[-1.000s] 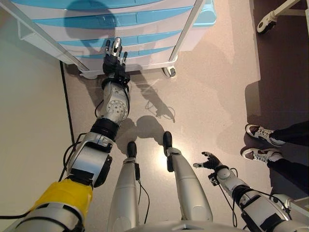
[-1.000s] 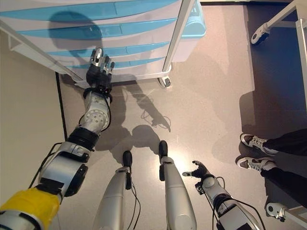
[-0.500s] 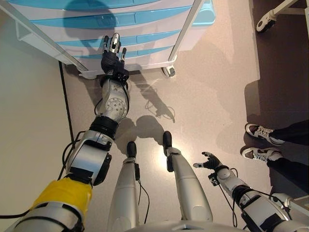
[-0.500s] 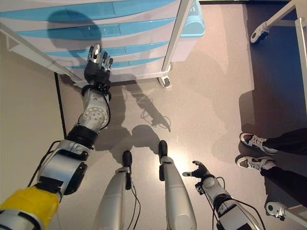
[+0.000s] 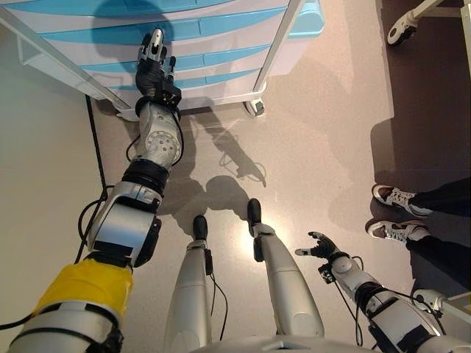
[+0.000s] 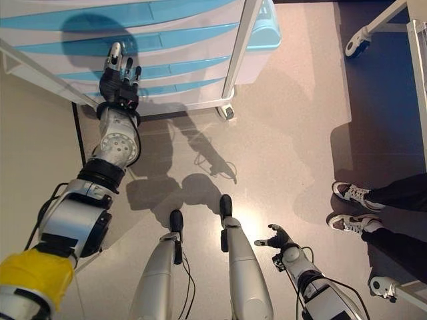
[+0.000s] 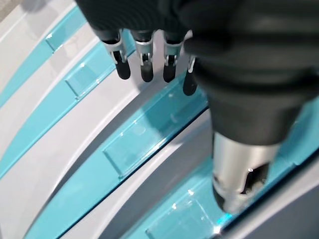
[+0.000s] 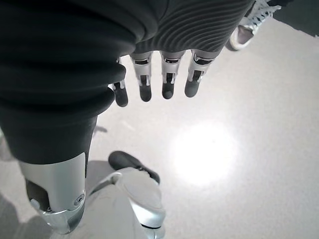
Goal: Open the drawer and pick up the medicine
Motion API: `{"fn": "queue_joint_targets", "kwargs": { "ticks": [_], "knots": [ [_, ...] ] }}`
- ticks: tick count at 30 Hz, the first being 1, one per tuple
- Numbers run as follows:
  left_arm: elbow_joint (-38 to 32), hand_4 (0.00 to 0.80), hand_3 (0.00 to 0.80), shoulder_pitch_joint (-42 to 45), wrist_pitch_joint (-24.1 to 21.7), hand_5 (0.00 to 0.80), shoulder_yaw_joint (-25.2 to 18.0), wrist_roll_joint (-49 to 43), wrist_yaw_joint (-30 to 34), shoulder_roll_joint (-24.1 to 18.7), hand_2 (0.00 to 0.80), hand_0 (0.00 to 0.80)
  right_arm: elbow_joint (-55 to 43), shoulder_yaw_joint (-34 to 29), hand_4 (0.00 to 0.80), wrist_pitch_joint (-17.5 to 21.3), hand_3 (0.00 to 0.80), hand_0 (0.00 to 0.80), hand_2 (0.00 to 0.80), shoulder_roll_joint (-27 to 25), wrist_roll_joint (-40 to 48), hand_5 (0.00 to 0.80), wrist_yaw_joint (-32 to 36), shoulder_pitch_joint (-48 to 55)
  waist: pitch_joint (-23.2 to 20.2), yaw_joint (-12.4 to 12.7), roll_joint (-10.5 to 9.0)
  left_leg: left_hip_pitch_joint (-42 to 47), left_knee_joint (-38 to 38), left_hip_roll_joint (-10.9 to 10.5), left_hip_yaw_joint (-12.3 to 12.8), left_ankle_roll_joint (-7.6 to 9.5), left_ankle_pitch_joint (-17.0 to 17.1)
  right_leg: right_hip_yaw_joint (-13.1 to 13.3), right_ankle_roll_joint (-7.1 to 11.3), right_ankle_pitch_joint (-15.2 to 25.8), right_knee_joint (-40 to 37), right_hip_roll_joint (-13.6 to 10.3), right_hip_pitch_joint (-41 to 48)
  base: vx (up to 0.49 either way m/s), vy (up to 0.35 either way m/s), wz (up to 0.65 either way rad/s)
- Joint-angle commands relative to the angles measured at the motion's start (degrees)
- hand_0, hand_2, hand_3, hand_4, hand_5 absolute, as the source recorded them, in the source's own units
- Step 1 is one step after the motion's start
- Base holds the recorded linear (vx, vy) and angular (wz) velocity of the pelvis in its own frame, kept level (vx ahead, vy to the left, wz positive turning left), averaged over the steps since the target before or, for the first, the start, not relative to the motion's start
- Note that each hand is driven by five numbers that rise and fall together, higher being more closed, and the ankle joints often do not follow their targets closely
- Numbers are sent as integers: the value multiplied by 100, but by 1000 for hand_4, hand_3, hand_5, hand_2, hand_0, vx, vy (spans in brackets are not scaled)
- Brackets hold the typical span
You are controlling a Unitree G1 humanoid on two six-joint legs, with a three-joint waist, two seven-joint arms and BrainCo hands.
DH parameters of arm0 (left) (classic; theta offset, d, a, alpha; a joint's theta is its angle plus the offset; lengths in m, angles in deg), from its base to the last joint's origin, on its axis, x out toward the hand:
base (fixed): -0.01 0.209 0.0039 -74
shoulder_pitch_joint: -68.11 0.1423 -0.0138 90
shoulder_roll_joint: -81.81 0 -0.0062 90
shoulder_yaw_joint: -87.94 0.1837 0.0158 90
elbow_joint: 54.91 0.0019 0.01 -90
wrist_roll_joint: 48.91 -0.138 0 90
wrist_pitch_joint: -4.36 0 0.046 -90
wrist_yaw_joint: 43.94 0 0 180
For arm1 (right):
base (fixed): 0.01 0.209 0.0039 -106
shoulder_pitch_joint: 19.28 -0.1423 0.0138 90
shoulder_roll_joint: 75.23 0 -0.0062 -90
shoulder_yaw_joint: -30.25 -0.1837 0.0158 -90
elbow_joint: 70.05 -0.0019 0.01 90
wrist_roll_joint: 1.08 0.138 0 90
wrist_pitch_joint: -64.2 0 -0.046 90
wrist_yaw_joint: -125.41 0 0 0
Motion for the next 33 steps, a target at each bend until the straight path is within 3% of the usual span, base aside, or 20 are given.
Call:
{"fn": "queue_joint_targets", "kwargs": {
  "ticks": [1, 22, 31, 33],
  "knots": [
    [274, 0, 0, -794, -133, 0, -292, 26, 231, -246, 0, 0, 102, 210, 0, 5, 0, 0, 0, -268, 280, 0, 13, 245, -272, -54, 195, -50, -461, -226, 36, 287, 222, -130, 257, -84, 40, 156, 184, 7, 2, -8],
    [630, 0, 0, -816, 41, 0, -323, 54, 164, -258, 0, 0, 87, 240, 0, -18, 0, 0, 0, -246, 353, 0, -13, 221, -234, -127, 71, -272, -397, -176, 111, 293, 224, -65, 305, 104, -163, 215, 40, 2, -1, -2],
    [350, 0, 0, -823, 63, 0, -294, 64, 368, -308, 0, 0, 106, 237, 0, -41, 0, 0, 0, -236, 356, 0, 53, 267, -221, -180, -22, -390, -290, -156, 150, 342, 164, -8, 324, 166, -193, 281, -39, 3, 4, -1],
    [193, 179, 179, -775, 7, 179, -310, 80, 434, -272, 179, 179, 112, 226, 0, -35, 0, 0, 0, -241, 349, 0, 83, 292, -234, -170, -27, -407, -295, -154, 149, 350, 156, 3, 326, 170, -189, 283, -64, 0, 0, 0]
  ]
}}
